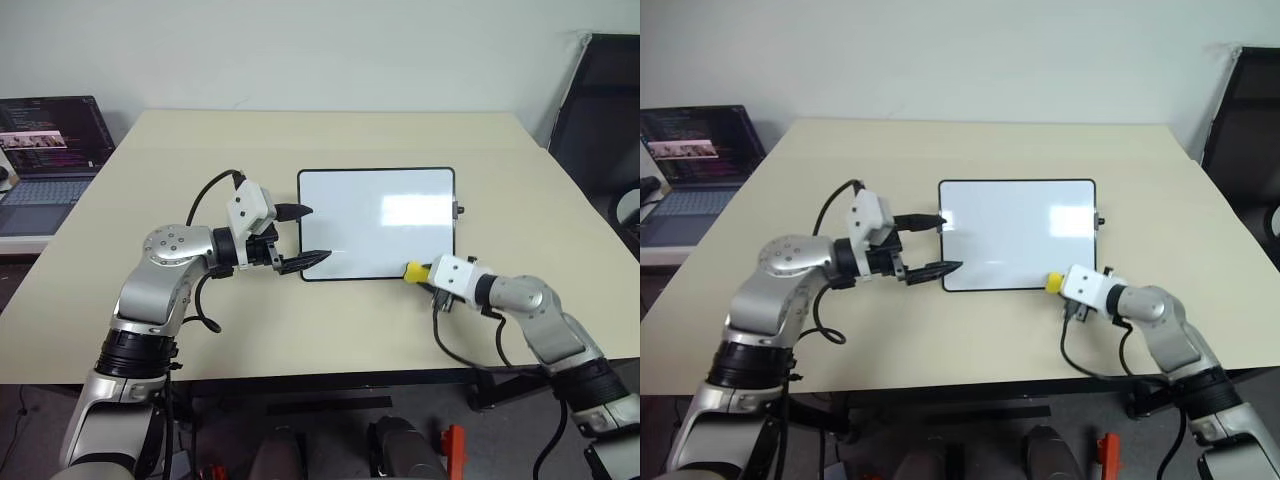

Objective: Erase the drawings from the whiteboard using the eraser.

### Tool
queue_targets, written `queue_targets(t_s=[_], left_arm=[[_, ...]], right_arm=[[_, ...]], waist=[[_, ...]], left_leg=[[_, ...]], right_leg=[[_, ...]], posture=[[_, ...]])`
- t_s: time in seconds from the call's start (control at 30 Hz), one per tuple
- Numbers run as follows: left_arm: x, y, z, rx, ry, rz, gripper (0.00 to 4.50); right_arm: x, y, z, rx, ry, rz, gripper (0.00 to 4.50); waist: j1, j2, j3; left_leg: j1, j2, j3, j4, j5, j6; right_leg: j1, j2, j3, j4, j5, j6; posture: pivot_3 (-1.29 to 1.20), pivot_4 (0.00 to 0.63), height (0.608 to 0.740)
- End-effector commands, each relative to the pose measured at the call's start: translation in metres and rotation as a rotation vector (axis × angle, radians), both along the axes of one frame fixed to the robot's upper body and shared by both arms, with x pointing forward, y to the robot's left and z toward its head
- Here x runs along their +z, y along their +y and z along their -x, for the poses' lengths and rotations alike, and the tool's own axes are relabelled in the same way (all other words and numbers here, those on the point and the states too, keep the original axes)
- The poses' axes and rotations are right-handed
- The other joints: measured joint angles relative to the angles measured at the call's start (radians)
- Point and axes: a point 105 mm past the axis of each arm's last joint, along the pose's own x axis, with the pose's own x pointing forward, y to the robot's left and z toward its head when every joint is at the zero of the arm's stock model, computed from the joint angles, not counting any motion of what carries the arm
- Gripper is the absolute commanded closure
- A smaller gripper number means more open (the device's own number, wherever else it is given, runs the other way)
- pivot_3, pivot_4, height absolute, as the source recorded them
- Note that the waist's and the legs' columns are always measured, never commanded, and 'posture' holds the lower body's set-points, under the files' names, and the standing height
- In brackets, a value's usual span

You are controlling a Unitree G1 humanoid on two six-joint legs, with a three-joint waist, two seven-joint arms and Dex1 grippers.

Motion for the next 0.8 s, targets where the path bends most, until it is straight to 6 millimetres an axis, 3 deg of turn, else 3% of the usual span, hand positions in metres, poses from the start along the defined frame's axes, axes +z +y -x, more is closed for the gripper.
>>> queue_targets(t_s=[0.03, 0.13, 0.2, 0.37, 0.43, 0.5, 0.57, 0.63, 0.8], left_arm=[[0.012, -0.001, 0.000, -0.009, -0.049, 0.003, 0.00], [0.012, -0.002, 0.000, -0.011, -0.050, 0.004, 0.00], [0.013, -0.003, 0.000, -0.014, -0.051, 0.005, 0.00], [0.020, -0.008, 0.005, -0.042, -0.058, 0.029, 0.00], [0.018, -0.021, 0.013, -0.098, -0.045, 0.046, 0.00], [0.016, -0.032, 0.018, -0.132, -0.034, 0.058, 0.00], [0.012, -0.044, 0.016, -0.140, -0.034, 0.070, 0.00], [0.010, -0.061, 0.016, -0.166, -0.038, 0.083, 0.00], [0.010, -0.086, 0.021, -0.224, -0.040, 0.112, 0.00]], right_arm=[[-0.014, -0.014, -0.001, -0.059, 0.062, 0.046, 3.46], [-0.002, -0.016, -0.011, -0.083, 0.010, 0.025, 3.46], [0.016, -0.013, -0.013, -0.085, 0.014, -0.078, 3.46], [0.103, -0.018, 0.002, -0.033, 0.031, -0.488, 3.46], [0.141, -0.054, 0.001, -0.140, -0.013, -0.602, 3.46], [0.164, -0.083, -0.002, -0.247, -0.079, -0.672, 3.47], [0.157, -0.137, -0.019, -0.535, -0.122, -0.664, 3.47], [0.141, -0.176, -0.027, -0.776, -0.107, -0.691, 3.47], [0.089, -0.193, -0.034, -0.951, 0.040, -0.566, 3.47]], waist=[[0.003, 0.000, 0.000], [0.001, 0.000, 0.000], [0.001, 0.000, 0.000], [0.010, 0.006, 0.006], [0.013, 0.006, 0.007], [0.022, 0.007, 0.007], [0.030, 0.007, 0.007], [0.034, 0.006, 0.006], [0.028, 0.009, 0.007]], left_leg=[[0.000, 0.000, 0.000, 0.000, 0.000, 0.000], [0.000, 0.000, 0.000, -0.001, 0.000, 0.000], [0.000, 0.000, 0.001, 0.000, 0.000, 0.000], [-0.005, -0.001, 0.000, 0.000, 0.000, 0.000], [-0.014, -0.001, -0.001, 0.000, -0.001, -0.001], [-0.022, -0.001, -0.001, 0.000, -0.001, -0.001], [-0.022, -0.002, -0.001, 0.000, -0.003, -0.003], [-0.022, -0.002, -0.001, -0.001, -0.004, -0.003], [-0.025, -0.002, 0.000, -0.002, -0.005, -0.003]], right_leg=[[0.000, 0.000, 0.000, 0.000, 0.000, 0.000], [0.000, 0.000, 0.000, 0.000, 0.000, -0.001], [0.000, 0.000, 0.000, 0.000, 0.000, -0.001], [-0.003, -0.001, 0.000, 0.000, -0.001, 0.000], [-0.012, -0.001, -0.001, 0.000, 0.002, 0.007], [-0.019, -0.001, -0.001, 0.001, 0.003, 0.005], [-0.019, -0.001, -0.002, 0.000, 0.002, 0.004], [-0.019, -0.001, -0.002, -0.001, 0.001, 0.003], [-0.019, -0.002, -0.001, -0.008, 0.001, 0.004]], posture=[[0.00, 0.150, 0.740], [0.00, 0.150, 0.740], [0.00, 0.150, 0.740], [0.00, 0.150, 0.740], [0.00, 0.150, 0.740], [0.00, 0.150, 0.740], [0.00, 0.150, 0.740], [0.00, 0.150, 0.740], [0.00, 0.150, 0.740]])
